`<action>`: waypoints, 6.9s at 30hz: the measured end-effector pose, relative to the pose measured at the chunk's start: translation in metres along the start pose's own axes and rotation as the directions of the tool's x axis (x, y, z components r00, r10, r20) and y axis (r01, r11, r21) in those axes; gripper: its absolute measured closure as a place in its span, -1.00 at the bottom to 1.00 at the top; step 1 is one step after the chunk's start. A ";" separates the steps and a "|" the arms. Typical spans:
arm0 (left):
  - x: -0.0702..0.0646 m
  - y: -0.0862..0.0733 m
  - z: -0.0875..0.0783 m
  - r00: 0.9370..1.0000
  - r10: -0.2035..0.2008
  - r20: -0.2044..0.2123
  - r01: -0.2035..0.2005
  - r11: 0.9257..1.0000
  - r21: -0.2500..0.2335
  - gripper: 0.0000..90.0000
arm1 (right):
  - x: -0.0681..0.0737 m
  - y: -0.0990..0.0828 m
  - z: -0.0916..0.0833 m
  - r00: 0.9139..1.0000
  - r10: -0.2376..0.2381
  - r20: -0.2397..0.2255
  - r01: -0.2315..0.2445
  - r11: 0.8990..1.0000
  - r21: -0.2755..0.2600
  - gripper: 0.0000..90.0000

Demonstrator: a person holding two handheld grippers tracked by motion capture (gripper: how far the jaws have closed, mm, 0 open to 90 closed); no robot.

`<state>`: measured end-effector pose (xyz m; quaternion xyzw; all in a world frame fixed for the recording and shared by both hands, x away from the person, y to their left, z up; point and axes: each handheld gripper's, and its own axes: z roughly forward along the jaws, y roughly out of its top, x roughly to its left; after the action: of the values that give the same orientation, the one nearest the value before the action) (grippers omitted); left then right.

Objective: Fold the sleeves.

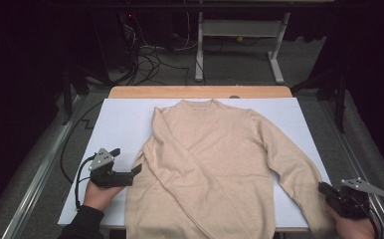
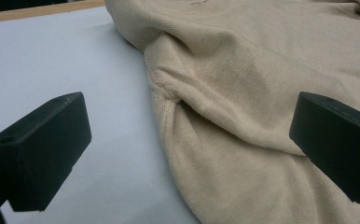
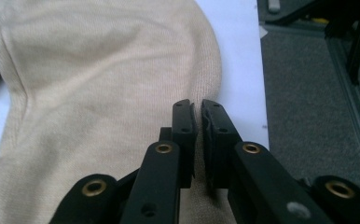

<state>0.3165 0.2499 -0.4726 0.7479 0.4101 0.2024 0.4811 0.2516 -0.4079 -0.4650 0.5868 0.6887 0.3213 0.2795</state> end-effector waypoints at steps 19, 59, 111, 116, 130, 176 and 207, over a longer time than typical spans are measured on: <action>-0.001 0.000 0.001 1.000 -0.003 0.008 0.003 1.000 -0.002 -1.00 | 0.090 0.049 -0.028 0.981 -0.169 -0.094 0.138 0.954 -0.268 0.89; 0.004 -0.001 -0.004 0.999 -0.034 0.014 0.034 0.999 -0.020 -1.00 | 0.276 0.075 0.039 0.790 -0.492 -0.366 0.420 0.869 -0.262 0.38; -0.005 -0.004 -0.007 0.999 -0.018 0.028 0.019 1.000 -0.022 -1.00 | 0.120 0.013 0.021 0.967 -0.130 -0.221 0.136 0.991 0.010 0.70; -0.004 -0.004 -0.007 0.999 -0.022 0.026 0.022 0.999 -0.023 -1.00 | 0.119 0.015 0.018 0.967 -0.141 -0.215 0.142 0.990 -0.007 0.76; -0.003 -0.004 -0.006 0.999 -0.020 0.026 0.021 1.000 -0.022 -1.00 | 0.123 0.022 0.005 0.966 -0.162 -0.202 0.146 0.985 -0.092 0.81; 0.002 -0.005 -0.006 0.999 -0.036 0.028 0.037 0.999 -0.028 -1.00 | 0.263 0.055 -0.007 0.781 -0.428 -0.455 0.303 0.897 -0.323 0.86; 0.005 -0.005 -0.008 0.999 -0.042 0.020 0.043 0.999 -0.029 -1.00 | 0.353 0.054 -0.026 0.574 -0.543 -0.613 0.342 0.839 -0.423 0.86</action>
<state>0.3120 0.2593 -0.4741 0.7336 0.4183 0.1910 0.5003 0.2111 -0.0568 -0.4096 0.1809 0.8185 0.5280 0.1363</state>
